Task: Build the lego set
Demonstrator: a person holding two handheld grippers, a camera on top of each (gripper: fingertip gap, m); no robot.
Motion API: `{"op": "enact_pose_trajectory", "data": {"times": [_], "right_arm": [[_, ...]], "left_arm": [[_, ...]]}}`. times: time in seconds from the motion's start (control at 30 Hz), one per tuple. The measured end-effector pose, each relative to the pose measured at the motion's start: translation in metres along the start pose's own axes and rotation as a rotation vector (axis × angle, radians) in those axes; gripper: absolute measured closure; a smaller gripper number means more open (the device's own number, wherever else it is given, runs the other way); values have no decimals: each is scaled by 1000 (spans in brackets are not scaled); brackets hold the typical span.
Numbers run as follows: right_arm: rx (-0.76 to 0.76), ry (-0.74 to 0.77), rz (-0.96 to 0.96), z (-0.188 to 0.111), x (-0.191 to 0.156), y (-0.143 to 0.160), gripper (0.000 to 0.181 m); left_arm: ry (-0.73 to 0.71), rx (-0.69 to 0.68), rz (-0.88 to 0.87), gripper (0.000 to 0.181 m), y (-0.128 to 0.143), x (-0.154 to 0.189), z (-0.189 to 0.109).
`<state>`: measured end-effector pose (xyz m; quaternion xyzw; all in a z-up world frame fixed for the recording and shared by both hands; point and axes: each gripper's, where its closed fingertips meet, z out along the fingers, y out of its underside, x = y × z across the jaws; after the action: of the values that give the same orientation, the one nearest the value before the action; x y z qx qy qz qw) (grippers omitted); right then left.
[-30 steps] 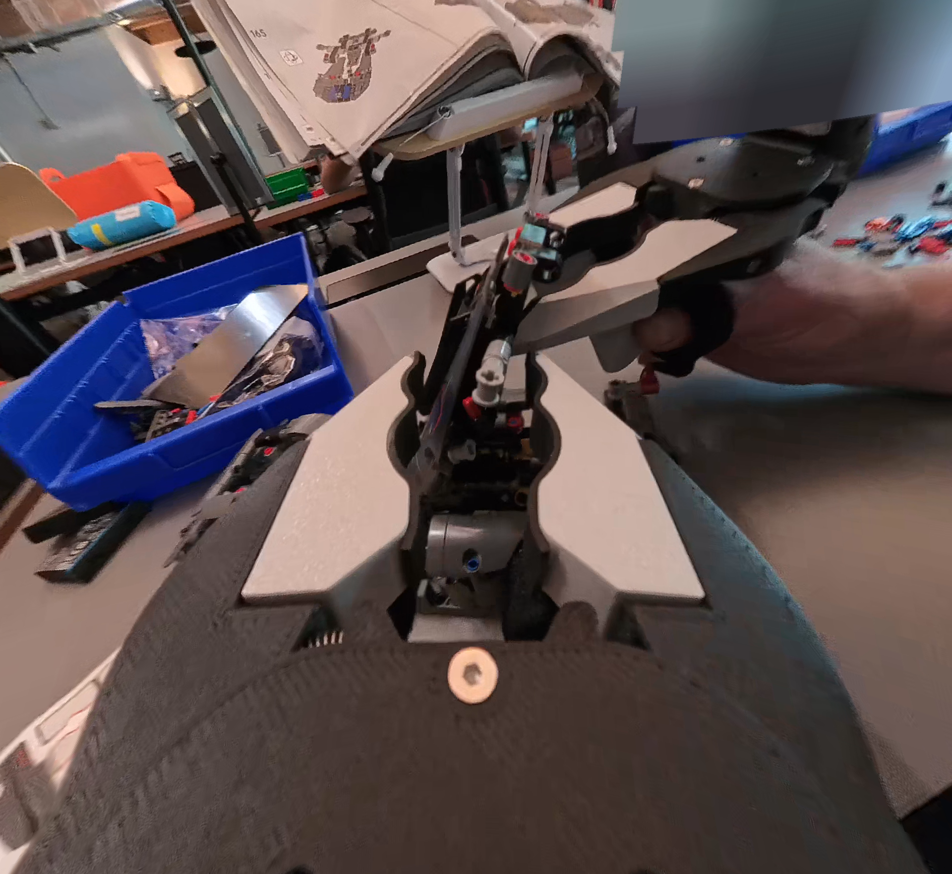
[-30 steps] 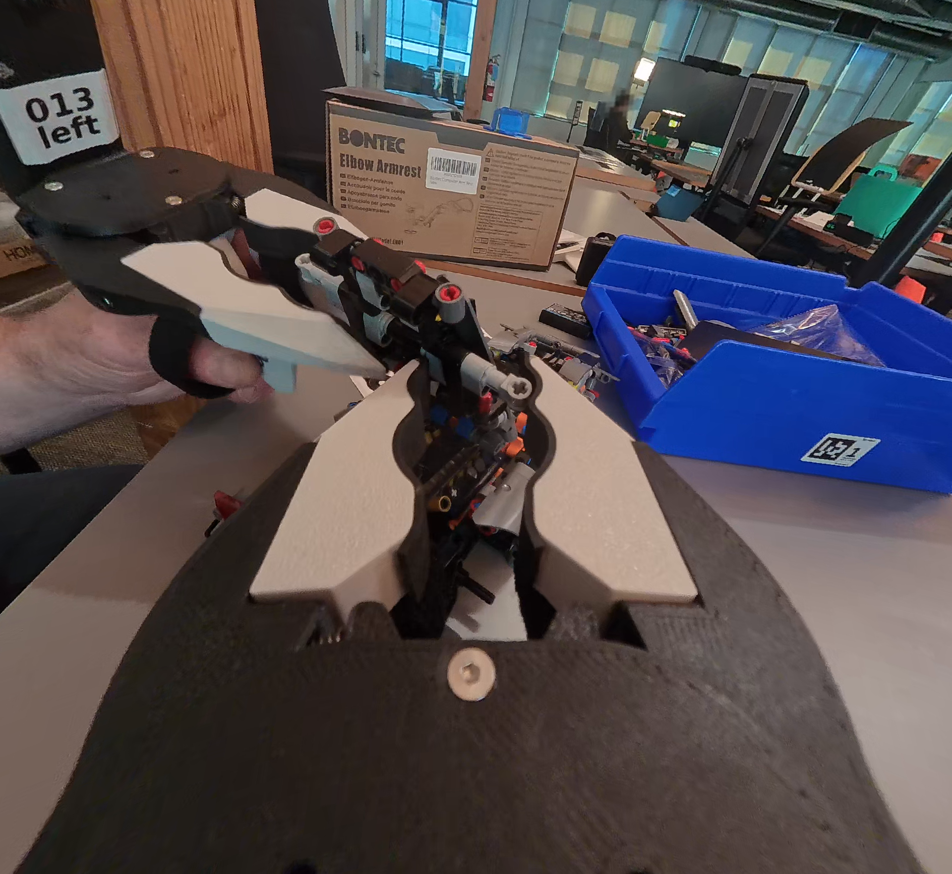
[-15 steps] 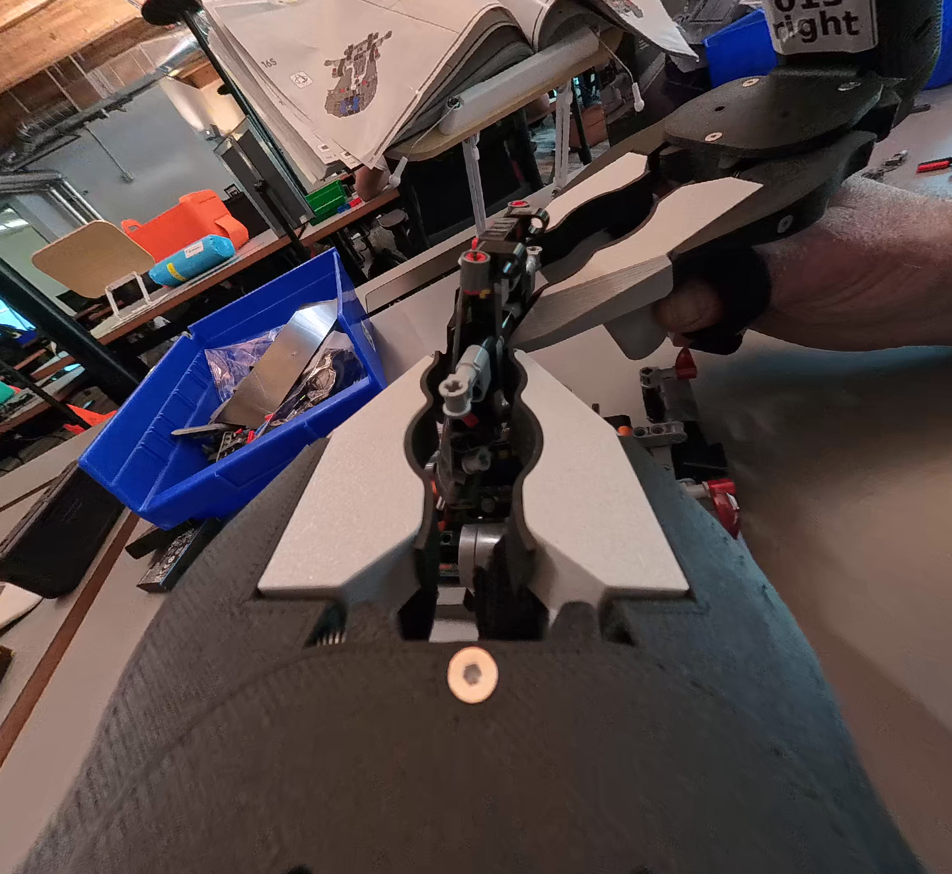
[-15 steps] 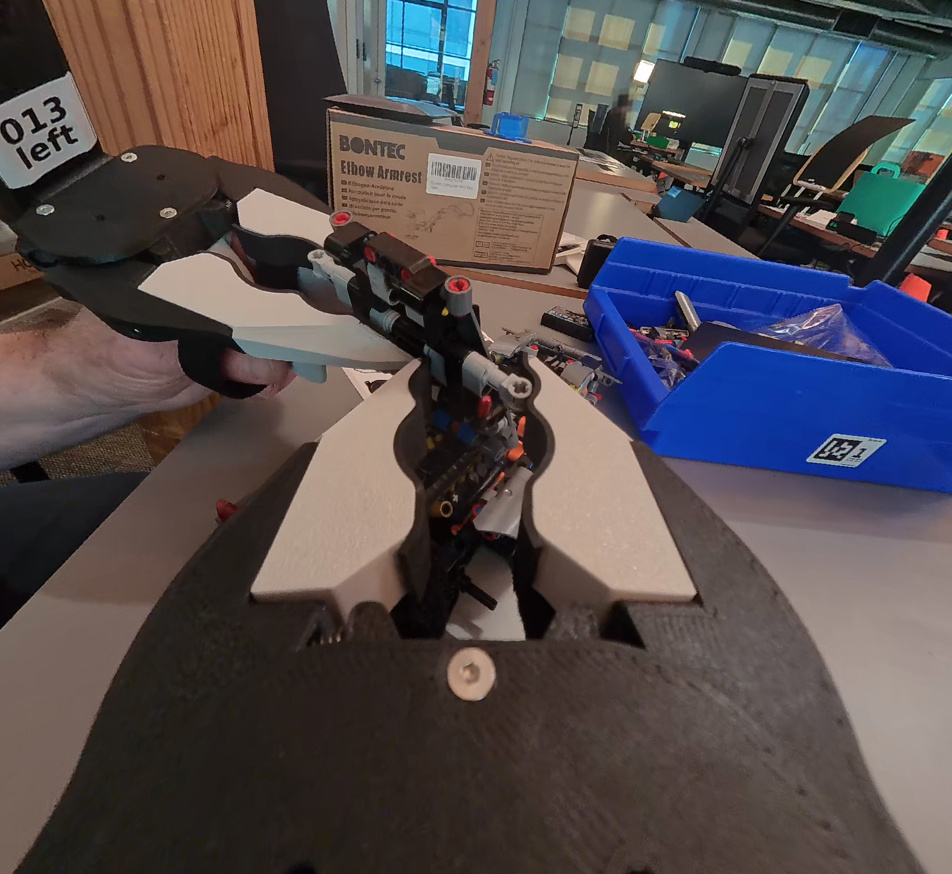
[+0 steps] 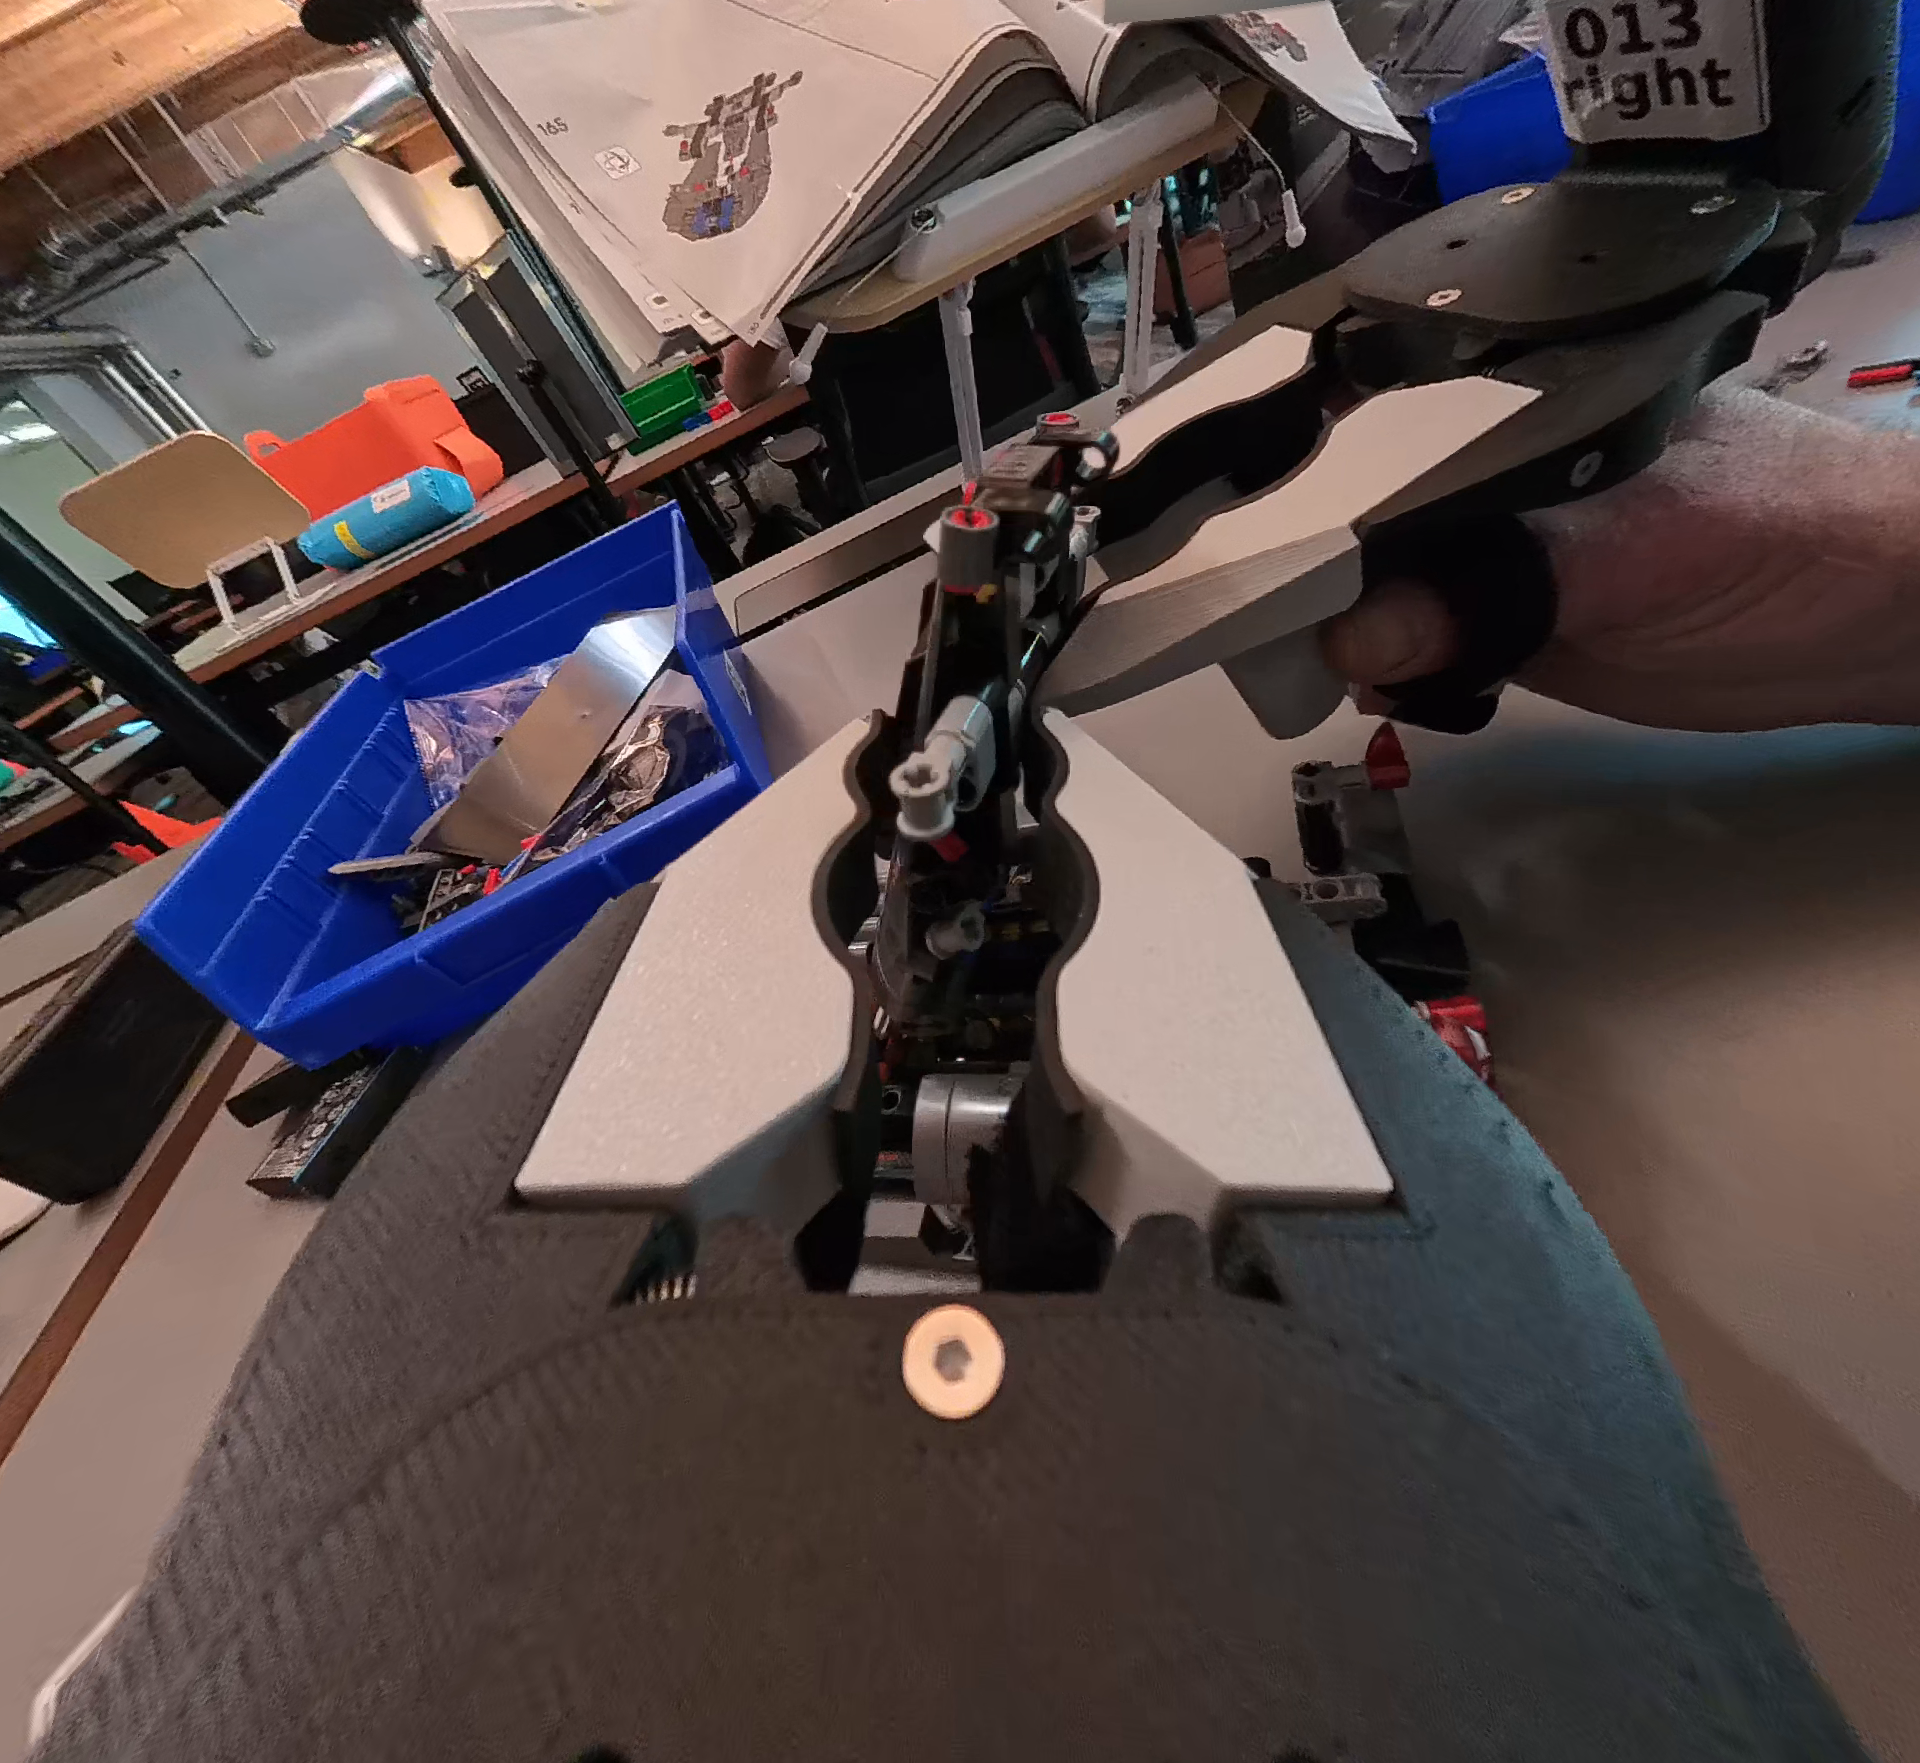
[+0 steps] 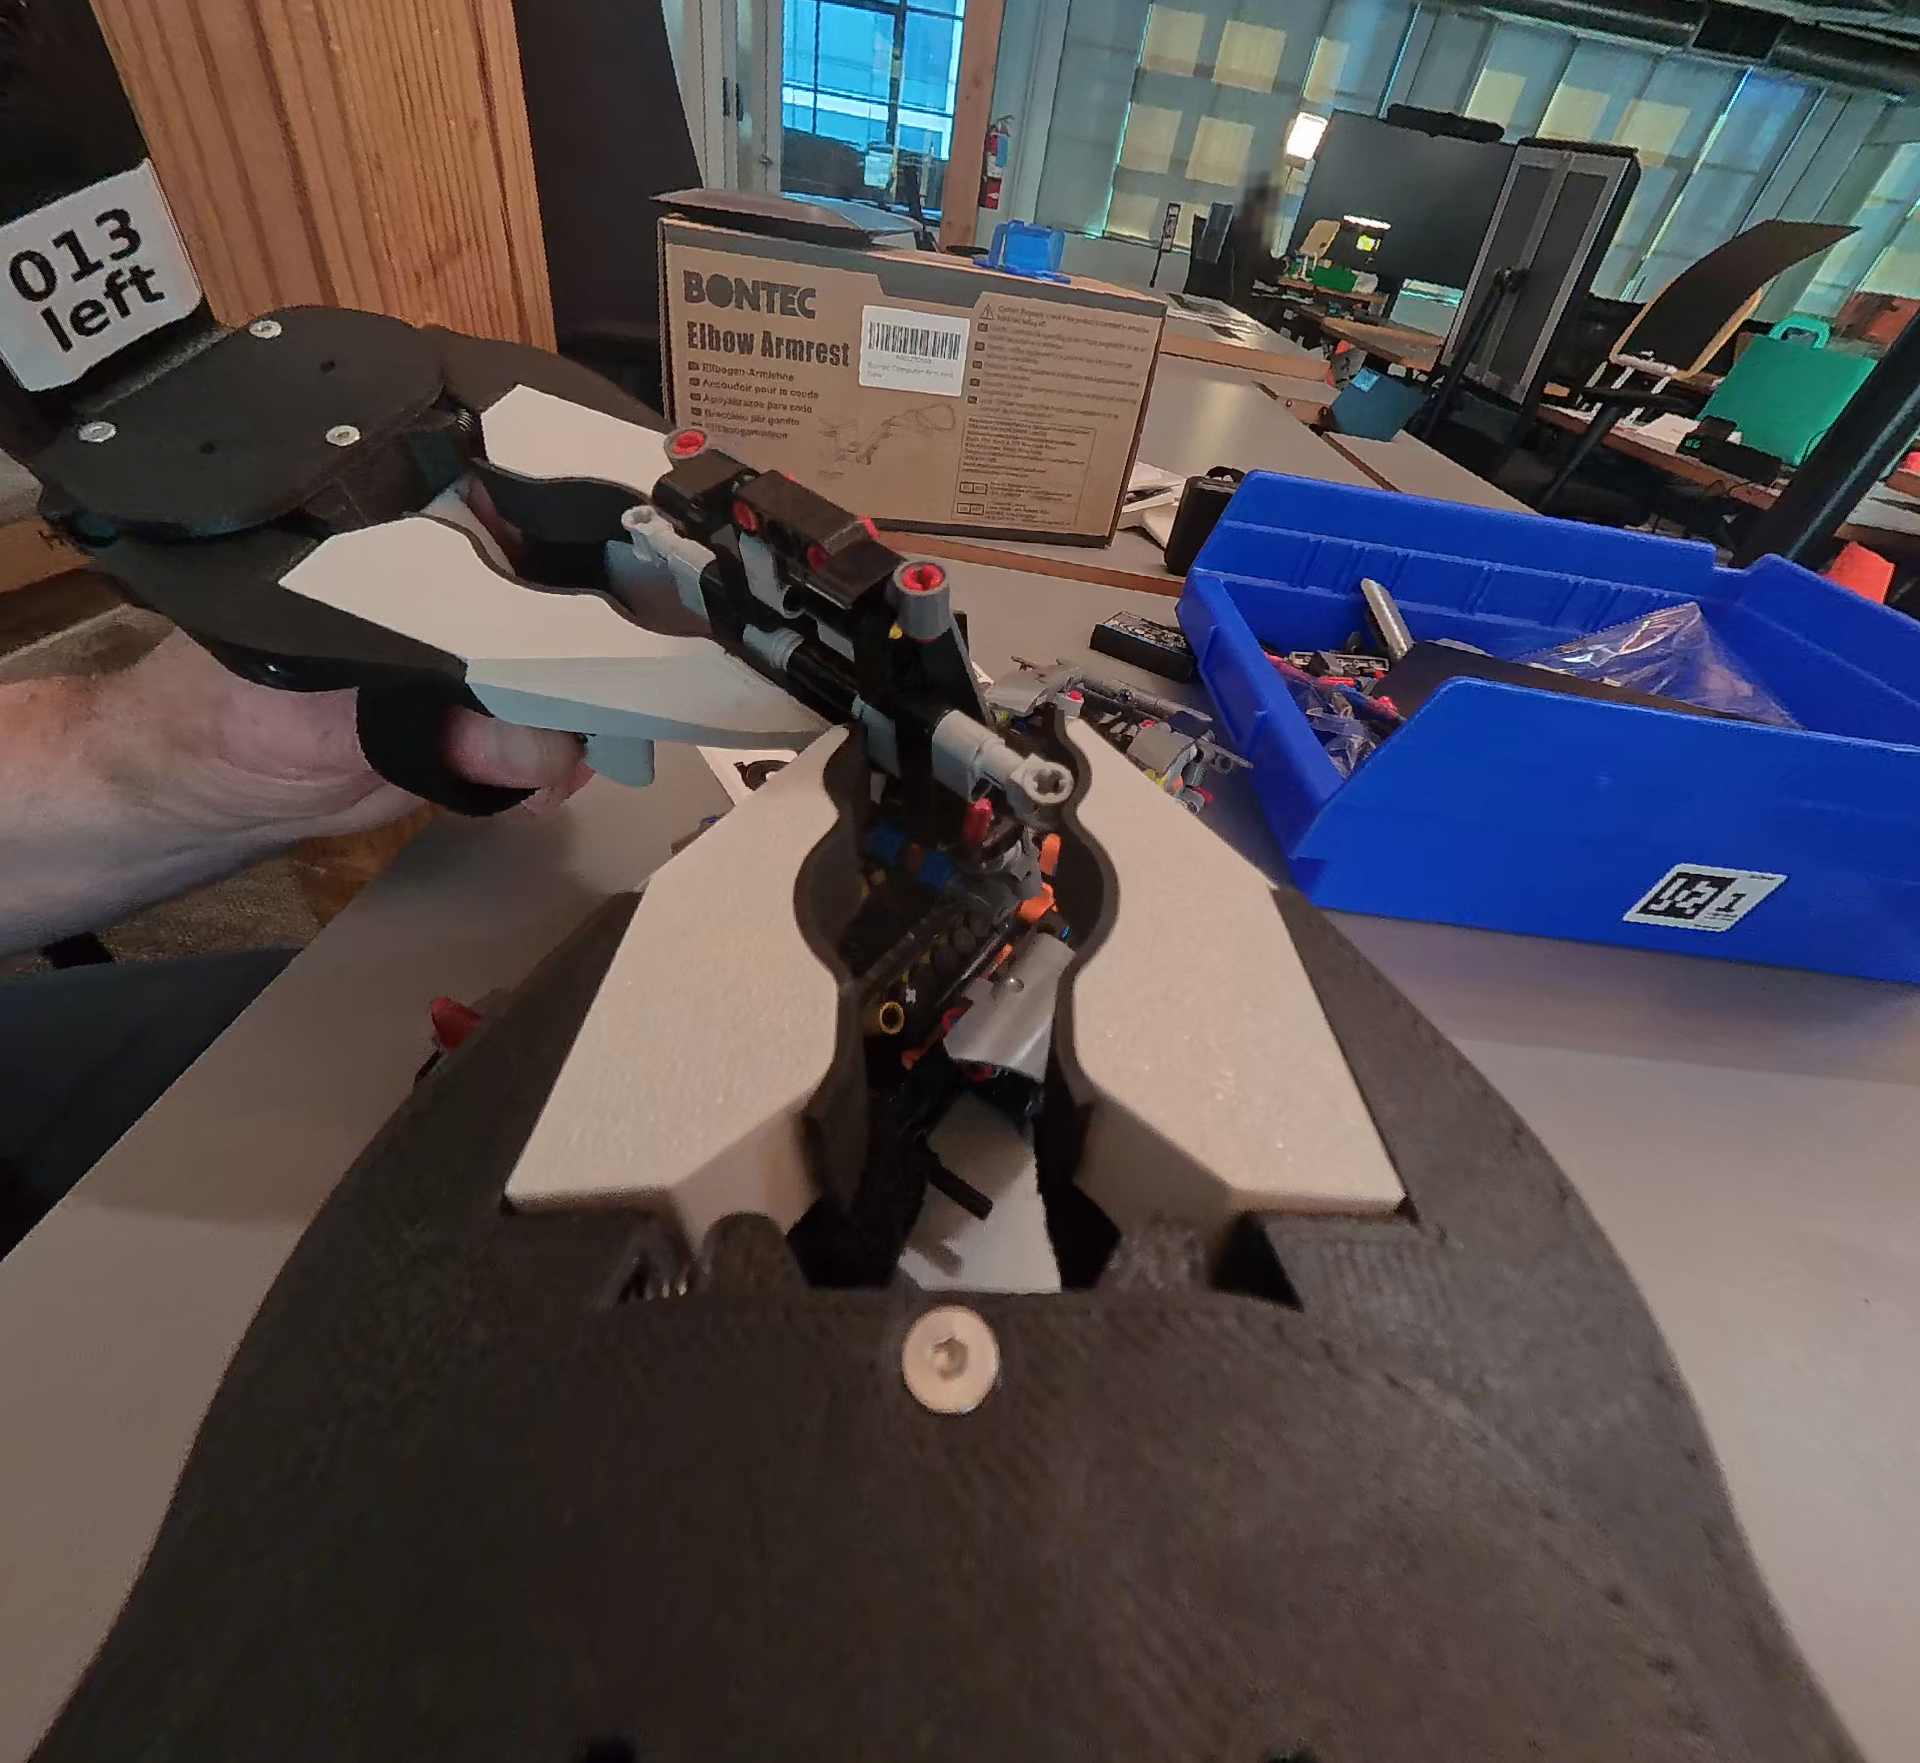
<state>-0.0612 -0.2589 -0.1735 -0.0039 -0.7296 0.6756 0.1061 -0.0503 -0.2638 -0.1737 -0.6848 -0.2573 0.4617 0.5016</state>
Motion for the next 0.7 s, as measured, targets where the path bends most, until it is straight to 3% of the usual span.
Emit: {"op": "enact_pose_trajectory", "data": {"times": [0.7], "right_arm": [[7,-83,-53,-10,-13,10,152]], "left_arm": [[35,25,133,158,-7,21,-4]]}}
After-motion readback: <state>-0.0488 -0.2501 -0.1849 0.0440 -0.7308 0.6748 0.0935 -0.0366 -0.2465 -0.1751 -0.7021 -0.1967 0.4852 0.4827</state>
